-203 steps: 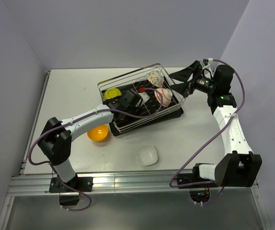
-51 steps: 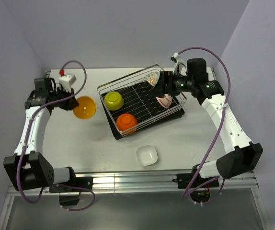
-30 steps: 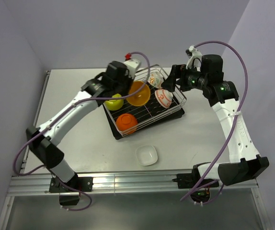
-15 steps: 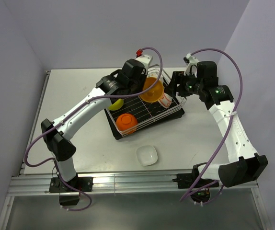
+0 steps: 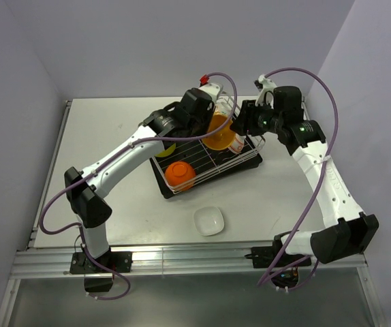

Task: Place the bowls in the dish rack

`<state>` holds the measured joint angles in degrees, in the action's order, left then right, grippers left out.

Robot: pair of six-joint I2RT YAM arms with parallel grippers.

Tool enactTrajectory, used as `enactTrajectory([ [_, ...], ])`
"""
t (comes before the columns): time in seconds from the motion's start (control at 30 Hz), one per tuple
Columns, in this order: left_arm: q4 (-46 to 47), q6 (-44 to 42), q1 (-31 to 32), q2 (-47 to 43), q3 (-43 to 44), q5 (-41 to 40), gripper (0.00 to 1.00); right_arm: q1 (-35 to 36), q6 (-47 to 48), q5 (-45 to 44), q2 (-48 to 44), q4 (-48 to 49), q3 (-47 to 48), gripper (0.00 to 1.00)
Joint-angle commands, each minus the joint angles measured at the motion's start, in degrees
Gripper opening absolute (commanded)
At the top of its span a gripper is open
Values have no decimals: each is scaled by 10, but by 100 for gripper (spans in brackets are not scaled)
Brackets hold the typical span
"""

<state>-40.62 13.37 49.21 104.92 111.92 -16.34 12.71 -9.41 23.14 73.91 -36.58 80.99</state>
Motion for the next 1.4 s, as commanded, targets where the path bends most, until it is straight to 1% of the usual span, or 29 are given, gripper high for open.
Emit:
enactTrajectory([
  [0.0,23,18,7,-2,44,13,0,15,10,-18,17,27,0,54],
  [0.1,20,19,8,2,48,15,0,31,18,-38,29,24,7,45],
  [0.13,19,23,8,2,48,15,0,35,19,-49,33,21,8,45],
  [0.23,19,23,11,1,48,15,0,49,26,-70,40,19,14,38],
  [0.27,19,23,12,1,47,14,0,51,28,-80,43,19,16,28],
  [0.33,17,22,13,-1,48,11,1,57,27,-88,48,19,20,14],
  [0.37,18,22,13,-2,46,11,4,57,25,-92,48,20,21,7],
  [0.4,18,21,13,-6,45,12,16,56,25,-95,48,20,21,0],
  [0.43,17,19,13,-9,43,13,24,57,24,-97,47,22,20,0],
  [0.47,17,19,13,-10,42,19,35,57,24,-96,45,24,18,0],
  [0.5,15,18,11,-18,42,33,61,57,24,-92,41,26,14,0],
  [0.53,16,18,8,-24,42,59,72,57,23,-88,38,31,11,0],
  [0.57,15,18,5,-29,42,75,81,57,21,-85,35,34,9,0],
  [0.6,15,17,-3,-42,41,92,91,56,23,-76,30,36,6,0],
  [0.63,16,18,-9,-48,41,110,94,55,21,-73,27,41,4,0],
  [0.67,15,21,-16,-54,40,158,98,55,21,-69,25,45,2,0],
  [0.73,15,40,-48,-74,34,221,99,52,19,-44,19,57,-2,0],
  [0.77,20,50,-74,-81,18,291,100,50,14,-35,16,63,-4,0],
  [0.83,33,94,-106,-100,-5,378,100,42,7,-2,11,80,-9,0],
  [0.87,46,113,-140,-108,-42,461,99,40,-1,13,10,85,-9,0],
  [0.9,91,157,-159,-131,-67,496,100,36,-4,27,11,88,-5,0],
  [0.93,119,180,-174,-144,-95,521,99,36,-9,41,12,89,0,0],
  [0.97,156,204,-201,-159,-149,546,99,35,-17,72,15,90,2,0],
  [1.0,221,242,-212,-184,-174,581,100,35,-23,87,19,92,7,0],
  [1.07,264,260,-228,-204,-219,593,100,35,-39,123,22,105,10,0],
  [1.17,323,294,-228,-227,-259,613,100,35,-60,149,28,125,13,0],
  [1.2,337,304,-228,-235,-266,616,99,35,-65,172,33,129,14,0],
  [1.3,341,326,-228,-239,-275,605,99,35,-79,200,37,146,12,0],
  [1.37,350,341,-228,-241,-289,612,99,36,-83,207,40,152,13,0],
])
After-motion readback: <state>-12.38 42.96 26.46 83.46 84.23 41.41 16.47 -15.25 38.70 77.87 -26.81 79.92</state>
